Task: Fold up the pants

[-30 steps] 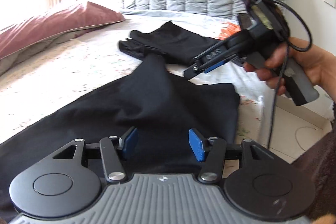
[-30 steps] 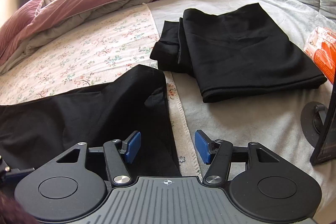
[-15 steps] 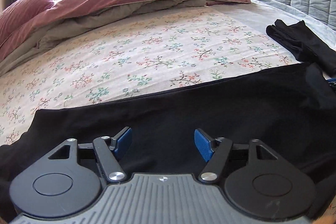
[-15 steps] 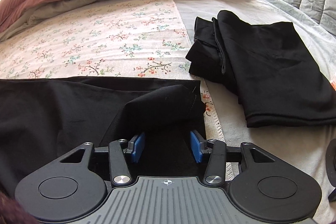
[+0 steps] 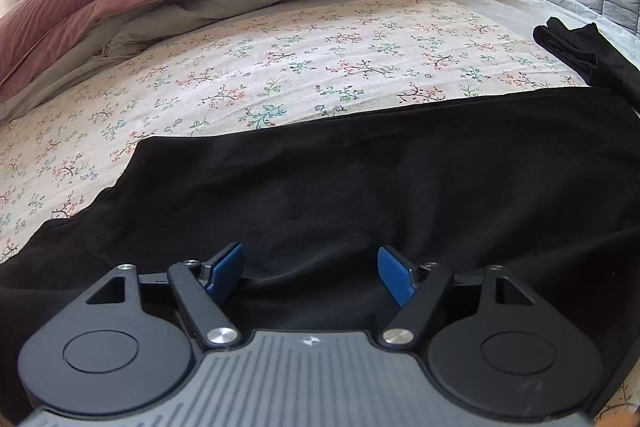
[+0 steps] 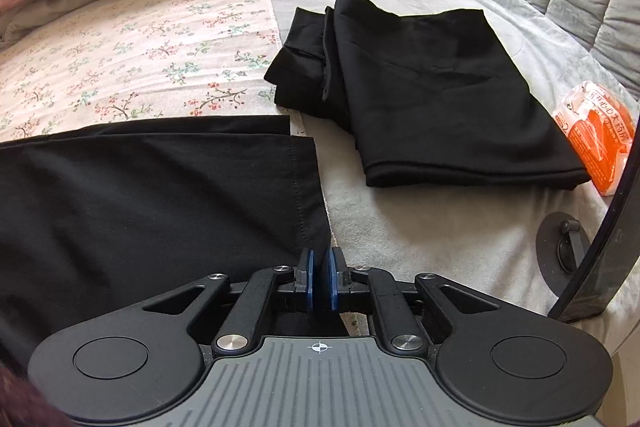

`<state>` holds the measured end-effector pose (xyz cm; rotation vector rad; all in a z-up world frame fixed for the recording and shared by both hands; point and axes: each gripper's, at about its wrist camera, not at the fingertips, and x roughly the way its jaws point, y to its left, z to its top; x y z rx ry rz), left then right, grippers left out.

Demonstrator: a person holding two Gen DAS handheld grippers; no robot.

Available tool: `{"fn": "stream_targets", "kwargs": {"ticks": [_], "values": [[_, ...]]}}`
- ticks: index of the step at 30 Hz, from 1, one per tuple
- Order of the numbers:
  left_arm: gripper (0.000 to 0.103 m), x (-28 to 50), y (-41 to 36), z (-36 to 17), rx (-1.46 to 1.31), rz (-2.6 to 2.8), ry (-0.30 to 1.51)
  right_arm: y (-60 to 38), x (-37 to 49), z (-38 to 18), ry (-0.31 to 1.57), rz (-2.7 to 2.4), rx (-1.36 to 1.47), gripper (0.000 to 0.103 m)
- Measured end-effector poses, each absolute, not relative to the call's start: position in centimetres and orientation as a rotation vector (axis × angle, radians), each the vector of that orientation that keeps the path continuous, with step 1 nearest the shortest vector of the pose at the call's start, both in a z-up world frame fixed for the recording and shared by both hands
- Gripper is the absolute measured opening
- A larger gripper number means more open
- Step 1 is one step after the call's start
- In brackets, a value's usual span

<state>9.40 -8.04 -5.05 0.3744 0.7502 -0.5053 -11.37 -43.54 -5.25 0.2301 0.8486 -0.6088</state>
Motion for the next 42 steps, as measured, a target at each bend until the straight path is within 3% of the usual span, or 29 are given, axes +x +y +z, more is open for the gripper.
{"fn": "stream_targets", "kwargs": {"ticks": [4,12,16,19,21,23,24,39,42], "values": [[0.084,10.5,-6.4,-3.6,0.371,-0.475,0.698,-44.5,-11.2,-4.2,0.746,-0.605,0.279,0.036],[0.084,17.4,-2.9,-3.4,0.385,-0.357,0.676,-46.2,-7.7,-5.7,0.715,-0.587,0.389,0.038],[0.079,21.1,-1.3,-4.2,0.31,-0.374,0.713,-46.2,-6.7,-5.9,0.714,-0.608,0.363,0.038],[0.069,22.9,-1.1,-4.8,0.238,-0.44,0.75,-46.6,-6.3,-6.1,0.715,-0.632,0.364,0.038],[0.055,23.6,-1.4,-5.2,0.232,-0.452,0.77,-46.9,-6.0,-6.2,0.722,-0.644,0.369,0.038],[0.018,24.3,-1.5,-5.4,0.231,-0.452,0.779,-47.0,-5.8,-6.4,0.727,-0.649,0.366,0.038],[0.015,24.5,-1.4,-5.5,0.223,-0.45,0.783,-47.0,-5.6,-6.4,0.727,-0.652,0.362,0.038],[0.011,26.1,0.5,-6.1,0.043,-0.373,0.793,-49.0,-5.7,-6.9,0.62,-0.601,0.476,0.037],[0.011,26.1,1.0,-6.1,0.006,-0.38,0.794,-49.0,-4.8,-7.8,0.605,-0.563,0.494,0.028]]}}
